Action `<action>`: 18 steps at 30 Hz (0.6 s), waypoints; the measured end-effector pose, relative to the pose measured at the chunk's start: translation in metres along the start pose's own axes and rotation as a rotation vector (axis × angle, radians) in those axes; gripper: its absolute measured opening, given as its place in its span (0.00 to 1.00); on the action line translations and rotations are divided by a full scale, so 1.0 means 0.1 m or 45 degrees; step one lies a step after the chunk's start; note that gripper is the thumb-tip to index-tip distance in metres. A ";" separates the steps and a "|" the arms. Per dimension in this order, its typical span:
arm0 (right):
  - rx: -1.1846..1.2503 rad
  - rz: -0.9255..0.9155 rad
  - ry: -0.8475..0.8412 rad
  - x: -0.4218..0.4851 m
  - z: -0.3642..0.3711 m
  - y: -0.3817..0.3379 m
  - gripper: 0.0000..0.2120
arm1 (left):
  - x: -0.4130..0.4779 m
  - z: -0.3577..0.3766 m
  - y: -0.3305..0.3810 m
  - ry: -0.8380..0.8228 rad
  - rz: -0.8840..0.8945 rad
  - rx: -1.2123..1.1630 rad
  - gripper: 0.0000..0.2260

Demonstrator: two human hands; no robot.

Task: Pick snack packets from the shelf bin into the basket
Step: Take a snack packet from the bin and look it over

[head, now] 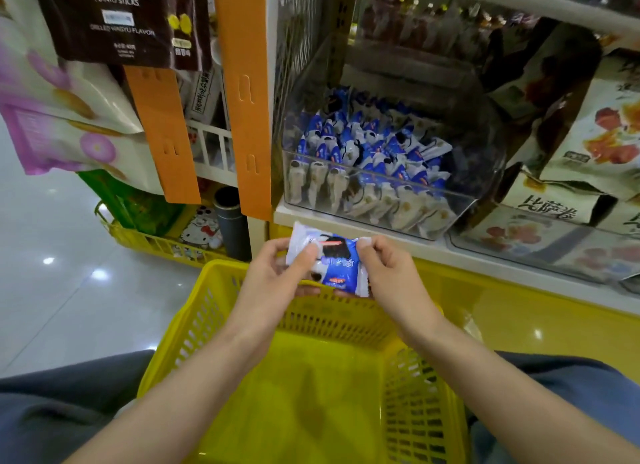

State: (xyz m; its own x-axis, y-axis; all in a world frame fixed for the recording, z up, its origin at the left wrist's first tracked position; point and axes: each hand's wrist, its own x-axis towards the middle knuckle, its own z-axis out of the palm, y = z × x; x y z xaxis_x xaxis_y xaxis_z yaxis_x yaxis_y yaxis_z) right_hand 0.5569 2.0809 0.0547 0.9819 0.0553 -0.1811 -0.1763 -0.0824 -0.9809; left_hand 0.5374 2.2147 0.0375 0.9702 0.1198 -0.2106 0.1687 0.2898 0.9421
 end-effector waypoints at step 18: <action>-0.434 -0.234 -0.199 -0.04 -0.05 0.12 0.13 | 0.03 -0.13 0.01 -0.118 0.203 0.311 0.07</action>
State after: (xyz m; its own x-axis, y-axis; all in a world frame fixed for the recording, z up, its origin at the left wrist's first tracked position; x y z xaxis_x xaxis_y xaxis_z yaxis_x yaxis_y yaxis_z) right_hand 0.5512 2.0744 0.0445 0.9680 0.2479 -0.0396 0.0597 -0.3804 -0.9229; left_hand 0.5380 2.2275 0.0345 0.9977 0.0548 -0.0409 0.0390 0.0359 0.9986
